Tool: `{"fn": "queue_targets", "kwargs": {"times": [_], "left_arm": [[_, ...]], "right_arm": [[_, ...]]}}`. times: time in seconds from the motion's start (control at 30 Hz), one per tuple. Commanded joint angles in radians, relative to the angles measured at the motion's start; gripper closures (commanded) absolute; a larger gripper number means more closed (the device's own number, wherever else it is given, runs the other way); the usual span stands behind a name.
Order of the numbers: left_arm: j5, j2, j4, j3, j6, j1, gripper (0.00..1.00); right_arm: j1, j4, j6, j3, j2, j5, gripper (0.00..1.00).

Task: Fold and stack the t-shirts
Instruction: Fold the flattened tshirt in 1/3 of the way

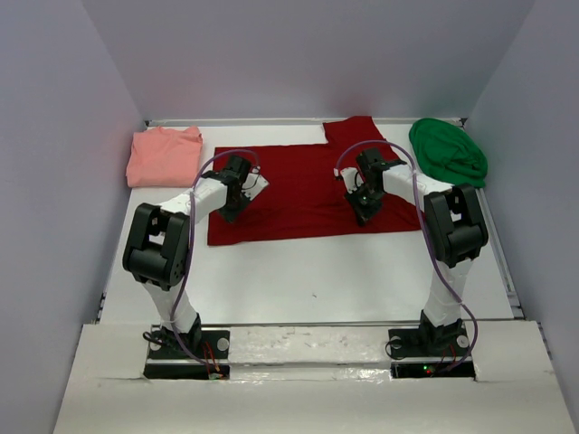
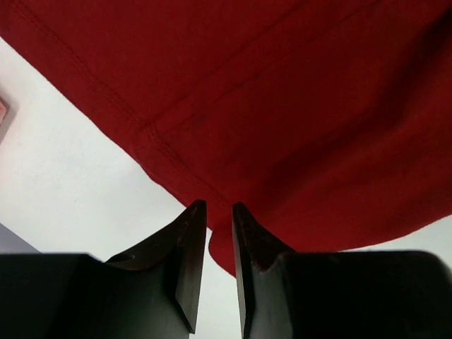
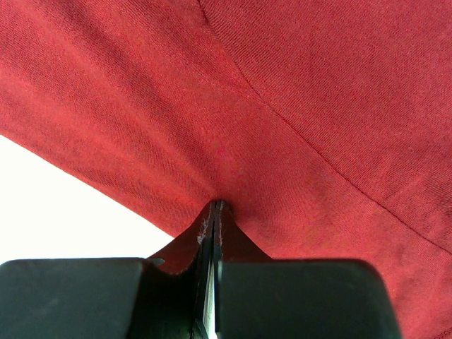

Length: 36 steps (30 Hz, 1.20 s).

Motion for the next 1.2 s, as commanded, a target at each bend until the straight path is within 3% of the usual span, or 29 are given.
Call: {"fn": "queue_targets", "kwargs": {"times": [0.0,0.2,0.83,0.9,1.1,1.17], "left_arm": [[-0.012,-0.005,0.021,0.008,-0.005,-0.002,0.66],[-0.068,-0.008,0.089,-0.039,0.013,0.001,0.66],[-0.040,0.080,0.093,-0.002,0.023,0.012,0.67],[-0.043,0.081,0.093,0.001,0.026,0.012,0.71],[-0.058,0.074,0.083,0.014,0.029,0.014,0.99],[-0.063,0.067,0.080,0.014,0.032,0.014,1.00]], "right_arm": [[-0.010,0.033,-0.031,-0.057,0.087,0.051,1.00],[-0.010,0.032,-0.031,-0.055,0.087,0.052,1.00],[-0.010,0.032,-0.031,-0.057,0.087,0.051,1.00],[-0.010,0.030,-0.031,-0.057,0.087,0.051,1.00],[-0.010,0.030,-0.031,-0.055,0.088,0.051,1.00],[-0.010,0.029,-0.031,-0.055,0.088,0.051,1.00]]}}
